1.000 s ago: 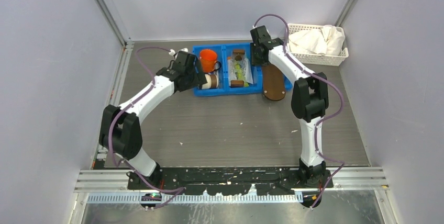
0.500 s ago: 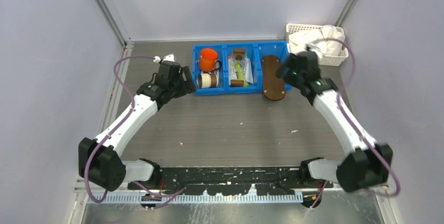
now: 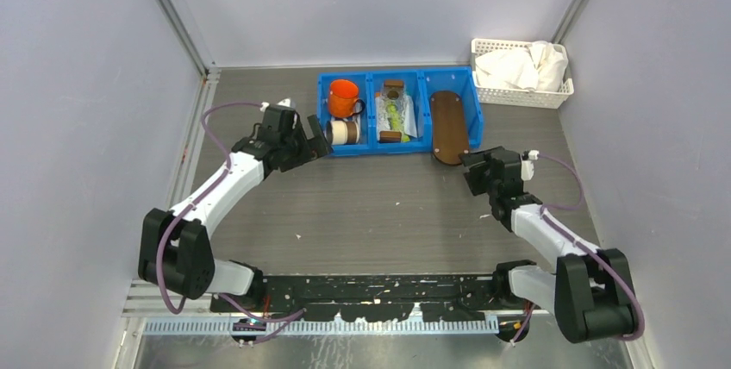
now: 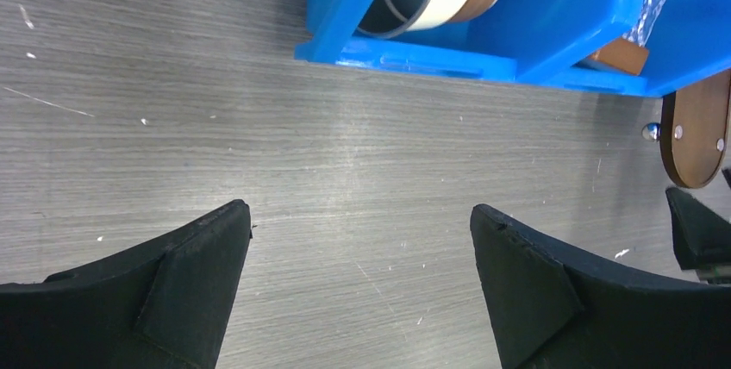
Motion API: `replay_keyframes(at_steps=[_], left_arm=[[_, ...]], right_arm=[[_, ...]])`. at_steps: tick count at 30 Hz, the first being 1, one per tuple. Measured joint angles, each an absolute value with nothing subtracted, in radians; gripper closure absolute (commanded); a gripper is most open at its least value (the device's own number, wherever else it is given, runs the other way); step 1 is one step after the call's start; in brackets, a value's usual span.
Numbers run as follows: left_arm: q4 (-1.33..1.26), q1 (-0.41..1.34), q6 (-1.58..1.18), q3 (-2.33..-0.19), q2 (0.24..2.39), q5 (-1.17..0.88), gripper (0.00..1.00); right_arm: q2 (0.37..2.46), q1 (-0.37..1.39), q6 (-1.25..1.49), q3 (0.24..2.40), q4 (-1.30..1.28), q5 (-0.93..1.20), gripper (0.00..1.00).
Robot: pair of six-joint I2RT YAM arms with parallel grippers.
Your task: Prepare toiletry sets of a toothbrush and toothpaste on the tray
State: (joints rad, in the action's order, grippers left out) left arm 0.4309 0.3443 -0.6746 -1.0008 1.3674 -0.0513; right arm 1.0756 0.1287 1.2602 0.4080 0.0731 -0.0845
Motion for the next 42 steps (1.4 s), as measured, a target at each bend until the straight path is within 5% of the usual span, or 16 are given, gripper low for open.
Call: replay_keyframes(at_steps=[9,17,23,29,42], left_arm=[[0.411,0.343,-0.676,-0.958,1.299,-0.079,0.01],[0.393,0.343,-0.676,-0.919,1.29,-0.08,0.01],[0.392,0.343,-0.676,-0.898,1.29,-0.081,0.01],[0.385,0.342,-0.677,-0.889,1.29,-0.081,0.01],[0.379,0.343,-0.671,-0.869,1.284,-0.084,0.02]], right_arm=[[1.39,0.129,1.454,0.38,0.552,-0.076,0.51],[1.531,0.176,1.538,0.377,0.748,-0.086,0.52],[1.514,0.225,1.534,0.378,0.758,-0.116,0.75],[1.429,0.248,1.507,0.422,0.686,-0.157,0.99],[0.951,0.253,1.131,0.649,-0.075,-0.115,0.99]])
